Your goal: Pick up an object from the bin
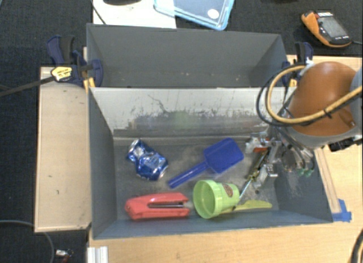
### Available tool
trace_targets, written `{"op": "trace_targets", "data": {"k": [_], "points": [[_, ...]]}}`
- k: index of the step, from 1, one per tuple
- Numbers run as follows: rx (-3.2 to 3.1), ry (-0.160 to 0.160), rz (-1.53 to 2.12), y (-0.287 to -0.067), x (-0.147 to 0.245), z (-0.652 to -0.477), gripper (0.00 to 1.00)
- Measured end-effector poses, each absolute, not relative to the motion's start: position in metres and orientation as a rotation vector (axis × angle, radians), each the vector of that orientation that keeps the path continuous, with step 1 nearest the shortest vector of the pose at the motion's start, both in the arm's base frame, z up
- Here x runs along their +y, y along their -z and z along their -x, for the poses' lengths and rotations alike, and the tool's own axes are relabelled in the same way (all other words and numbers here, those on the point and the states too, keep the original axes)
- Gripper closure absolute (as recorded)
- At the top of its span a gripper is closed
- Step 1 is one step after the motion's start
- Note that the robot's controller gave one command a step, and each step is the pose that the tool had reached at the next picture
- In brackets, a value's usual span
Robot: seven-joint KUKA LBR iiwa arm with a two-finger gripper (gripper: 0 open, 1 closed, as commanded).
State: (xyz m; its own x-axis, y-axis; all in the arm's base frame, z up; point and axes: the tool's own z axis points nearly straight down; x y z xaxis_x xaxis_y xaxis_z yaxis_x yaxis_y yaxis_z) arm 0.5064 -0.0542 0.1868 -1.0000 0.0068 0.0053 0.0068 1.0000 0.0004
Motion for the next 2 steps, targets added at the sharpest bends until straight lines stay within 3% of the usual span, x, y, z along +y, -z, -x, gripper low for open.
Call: {"op": "trace_targets", "data": {"k": [1, 2], "points": [[-3.144, -0.001, 0.007, -0.191, -0.054, -0.508, 0.00], [-3.143, 0.001, 0.075, -0.171, -0.009, -0.489, 0.00]]}}
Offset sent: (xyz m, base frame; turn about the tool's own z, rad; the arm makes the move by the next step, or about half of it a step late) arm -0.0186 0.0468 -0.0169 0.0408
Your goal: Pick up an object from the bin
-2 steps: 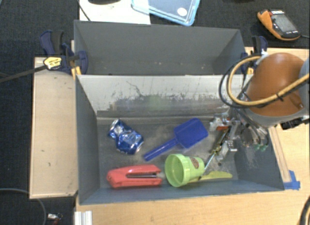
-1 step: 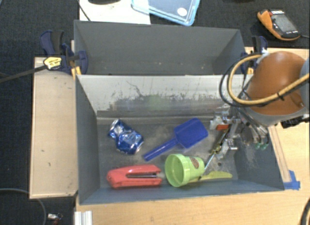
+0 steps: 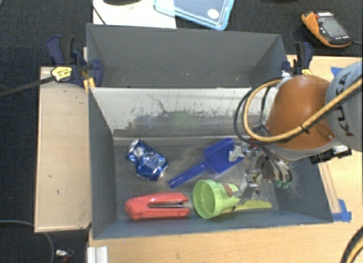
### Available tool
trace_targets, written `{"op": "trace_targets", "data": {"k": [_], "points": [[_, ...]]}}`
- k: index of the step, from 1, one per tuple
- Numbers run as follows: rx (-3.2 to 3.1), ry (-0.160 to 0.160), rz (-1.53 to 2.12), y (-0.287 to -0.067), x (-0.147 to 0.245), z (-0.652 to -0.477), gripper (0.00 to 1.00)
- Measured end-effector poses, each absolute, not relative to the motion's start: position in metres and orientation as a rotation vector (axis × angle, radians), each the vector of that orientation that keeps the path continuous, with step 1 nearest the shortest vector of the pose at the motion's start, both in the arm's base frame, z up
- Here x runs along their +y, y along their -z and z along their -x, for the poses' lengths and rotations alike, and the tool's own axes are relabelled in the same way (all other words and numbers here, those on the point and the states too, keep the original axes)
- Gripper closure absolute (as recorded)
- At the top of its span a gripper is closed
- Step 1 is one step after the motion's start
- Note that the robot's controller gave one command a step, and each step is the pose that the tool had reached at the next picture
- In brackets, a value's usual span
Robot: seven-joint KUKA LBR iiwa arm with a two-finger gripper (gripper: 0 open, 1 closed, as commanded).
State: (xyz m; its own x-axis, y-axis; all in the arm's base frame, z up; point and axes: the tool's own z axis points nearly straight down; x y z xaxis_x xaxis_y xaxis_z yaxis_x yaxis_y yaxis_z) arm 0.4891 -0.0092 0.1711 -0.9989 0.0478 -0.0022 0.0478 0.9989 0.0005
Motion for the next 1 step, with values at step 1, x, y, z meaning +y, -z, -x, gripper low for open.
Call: {"op": "trace_targets", "data": {"k": [1], "points": [[3.133, 0.001, -0.074, -0.1903, 0.0324, -0.5381, 0.00]]}}
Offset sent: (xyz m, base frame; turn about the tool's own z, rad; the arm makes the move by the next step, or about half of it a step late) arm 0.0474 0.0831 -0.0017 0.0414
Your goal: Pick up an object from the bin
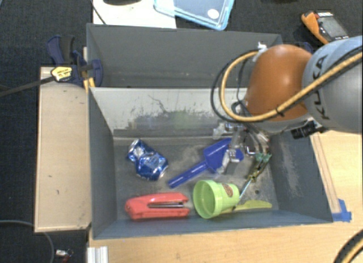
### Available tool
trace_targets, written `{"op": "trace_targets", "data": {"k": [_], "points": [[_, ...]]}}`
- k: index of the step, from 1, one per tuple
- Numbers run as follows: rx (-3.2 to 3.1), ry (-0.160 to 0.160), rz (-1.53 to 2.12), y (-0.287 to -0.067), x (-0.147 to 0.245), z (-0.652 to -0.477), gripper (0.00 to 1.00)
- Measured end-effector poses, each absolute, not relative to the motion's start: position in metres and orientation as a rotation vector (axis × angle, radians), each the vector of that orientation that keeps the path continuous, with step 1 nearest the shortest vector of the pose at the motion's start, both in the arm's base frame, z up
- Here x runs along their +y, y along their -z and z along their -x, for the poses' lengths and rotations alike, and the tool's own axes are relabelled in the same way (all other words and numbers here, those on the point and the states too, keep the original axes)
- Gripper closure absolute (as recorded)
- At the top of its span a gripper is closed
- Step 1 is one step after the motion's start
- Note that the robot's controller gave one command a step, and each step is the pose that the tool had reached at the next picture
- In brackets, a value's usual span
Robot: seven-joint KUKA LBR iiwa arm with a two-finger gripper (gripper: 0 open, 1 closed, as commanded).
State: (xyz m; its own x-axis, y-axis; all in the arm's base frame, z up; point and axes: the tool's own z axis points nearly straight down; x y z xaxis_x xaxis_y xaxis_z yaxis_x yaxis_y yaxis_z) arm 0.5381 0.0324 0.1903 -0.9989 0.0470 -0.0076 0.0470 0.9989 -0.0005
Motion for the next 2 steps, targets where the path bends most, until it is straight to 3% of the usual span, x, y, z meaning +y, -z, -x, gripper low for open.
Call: {"op": "trace_targets", "data": {"k": [1, 2], "points": [[3.139, -0.002, -0.139, -0.171, 0.074, -0.538, 0.00], [3.141, 0.001, -0.115, -0.224, 0.078, -0.534, 0.00]]}}
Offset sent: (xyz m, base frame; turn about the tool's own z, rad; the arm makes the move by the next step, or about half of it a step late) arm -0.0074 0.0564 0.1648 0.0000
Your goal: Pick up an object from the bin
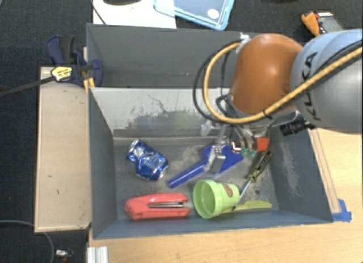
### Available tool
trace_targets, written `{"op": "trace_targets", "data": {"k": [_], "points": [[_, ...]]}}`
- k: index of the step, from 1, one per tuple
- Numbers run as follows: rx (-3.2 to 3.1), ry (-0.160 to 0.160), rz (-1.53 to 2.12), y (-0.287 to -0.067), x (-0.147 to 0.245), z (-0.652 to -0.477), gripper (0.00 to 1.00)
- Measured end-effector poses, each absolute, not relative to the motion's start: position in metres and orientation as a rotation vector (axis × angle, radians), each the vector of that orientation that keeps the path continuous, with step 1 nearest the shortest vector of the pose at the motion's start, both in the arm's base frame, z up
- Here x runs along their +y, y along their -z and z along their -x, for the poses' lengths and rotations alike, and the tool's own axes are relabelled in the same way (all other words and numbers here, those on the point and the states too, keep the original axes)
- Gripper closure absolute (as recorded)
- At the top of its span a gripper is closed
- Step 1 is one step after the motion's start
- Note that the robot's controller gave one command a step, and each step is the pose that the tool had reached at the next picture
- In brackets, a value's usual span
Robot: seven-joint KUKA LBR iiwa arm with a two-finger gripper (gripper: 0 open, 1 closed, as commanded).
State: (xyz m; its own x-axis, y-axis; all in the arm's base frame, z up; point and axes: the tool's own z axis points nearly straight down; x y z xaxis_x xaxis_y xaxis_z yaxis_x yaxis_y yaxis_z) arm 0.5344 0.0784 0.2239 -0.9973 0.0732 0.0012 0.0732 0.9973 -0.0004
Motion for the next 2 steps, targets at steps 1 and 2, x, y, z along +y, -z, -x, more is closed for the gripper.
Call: {"op": "trace_targets", "data": {"k": [1, 2], "points": [[-3.148, 0.004, 0.154, -0.196, 0.079, -0.551, 0.00], [-3.157, 0.005, 0.145, -0.119, 0.091, -0.558, 0.00]]}}
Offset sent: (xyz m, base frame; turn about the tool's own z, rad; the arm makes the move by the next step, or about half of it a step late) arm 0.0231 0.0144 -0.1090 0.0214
